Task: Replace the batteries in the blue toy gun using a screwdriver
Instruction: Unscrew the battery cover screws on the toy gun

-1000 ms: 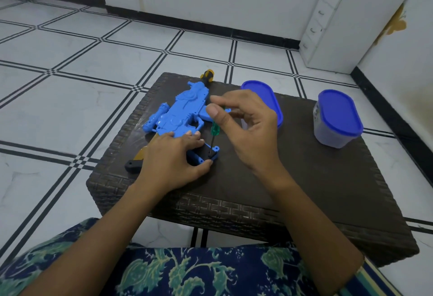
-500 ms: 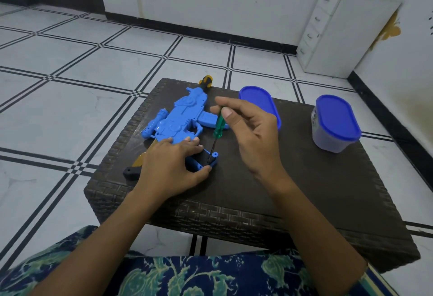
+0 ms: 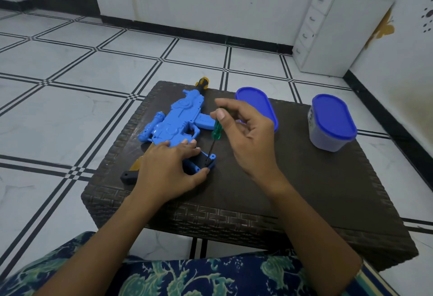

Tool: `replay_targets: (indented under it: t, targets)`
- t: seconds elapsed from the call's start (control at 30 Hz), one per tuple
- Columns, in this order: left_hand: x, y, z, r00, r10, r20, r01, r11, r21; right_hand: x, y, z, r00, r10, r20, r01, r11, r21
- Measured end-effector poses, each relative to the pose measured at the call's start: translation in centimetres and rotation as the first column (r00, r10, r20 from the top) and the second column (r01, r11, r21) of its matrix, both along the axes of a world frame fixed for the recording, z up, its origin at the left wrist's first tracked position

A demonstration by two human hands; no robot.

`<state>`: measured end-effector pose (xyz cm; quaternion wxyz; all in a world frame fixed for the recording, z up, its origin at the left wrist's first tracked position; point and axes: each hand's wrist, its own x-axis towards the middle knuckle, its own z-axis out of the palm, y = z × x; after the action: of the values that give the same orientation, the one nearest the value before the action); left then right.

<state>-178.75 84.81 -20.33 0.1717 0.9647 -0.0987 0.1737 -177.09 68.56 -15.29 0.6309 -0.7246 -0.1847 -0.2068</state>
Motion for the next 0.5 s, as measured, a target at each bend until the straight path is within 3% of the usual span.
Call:
replay_targets:
  t: [0.27, 0.5]
  targets:
    - [-0.15, -0.02, 0.11, 0.999, -0.001, 0.041, 0.000, 1.000, 0.025, 0.00, 0.00, -0.37, 1.000, 0.000, 0.030, 0.003, 0.996, -0.093]
    - [-0.13, 0.06, 0.04, 0.999, -0.010, 0.043, 0.009, 1.000, 0.017, 0.13, -0.32, 0.05, 0.987, -0.117, 0.113, 0.117, 0.993, 0.005]
